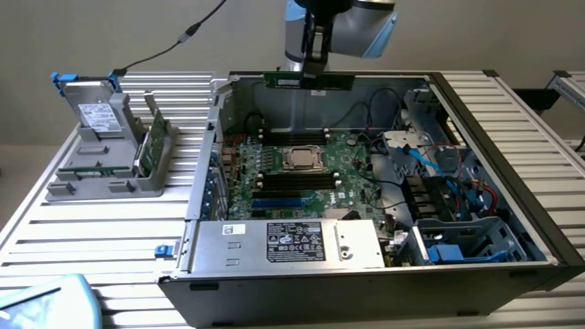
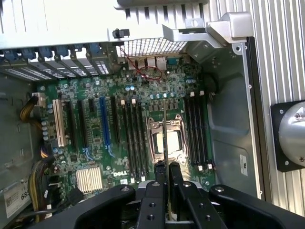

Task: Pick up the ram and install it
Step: 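Insert the ram into the slot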

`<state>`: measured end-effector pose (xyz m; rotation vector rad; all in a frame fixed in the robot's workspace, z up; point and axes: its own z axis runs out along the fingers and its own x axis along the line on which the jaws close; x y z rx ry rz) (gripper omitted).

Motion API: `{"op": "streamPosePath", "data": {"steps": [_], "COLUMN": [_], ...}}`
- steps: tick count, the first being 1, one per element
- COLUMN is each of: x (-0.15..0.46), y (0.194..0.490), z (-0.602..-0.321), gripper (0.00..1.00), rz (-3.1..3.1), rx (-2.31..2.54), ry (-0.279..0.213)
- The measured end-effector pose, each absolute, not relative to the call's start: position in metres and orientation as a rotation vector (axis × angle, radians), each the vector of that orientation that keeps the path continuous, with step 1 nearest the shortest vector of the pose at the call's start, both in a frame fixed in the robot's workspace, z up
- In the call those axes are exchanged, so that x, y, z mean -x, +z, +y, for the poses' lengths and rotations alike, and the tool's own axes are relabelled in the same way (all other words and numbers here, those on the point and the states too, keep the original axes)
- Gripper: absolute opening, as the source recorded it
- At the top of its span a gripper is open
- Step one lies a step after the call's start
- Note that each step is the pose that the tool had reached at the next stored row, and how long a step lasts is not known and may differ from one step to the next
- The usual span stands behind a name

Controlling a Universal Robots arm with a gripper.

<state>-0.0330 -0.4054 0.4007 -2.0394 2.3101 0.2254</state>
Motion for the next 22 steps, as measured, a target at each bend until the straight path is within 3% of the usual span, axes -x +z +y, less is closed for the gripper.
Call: {"op": "streamPosePath", "data": {"steps": [8,15,22], "x": [0.033,0.033,0.034], "y": [0.389,0.385,0.373], "z": [-0.405,-0.405,-0.405], "gripper": [0.15,0.15,0.15], "rz": [2.317,2.34,2.339], "rx": [2.048,2.082,2.083], "ry": [0.209,0.149,0.149]}}
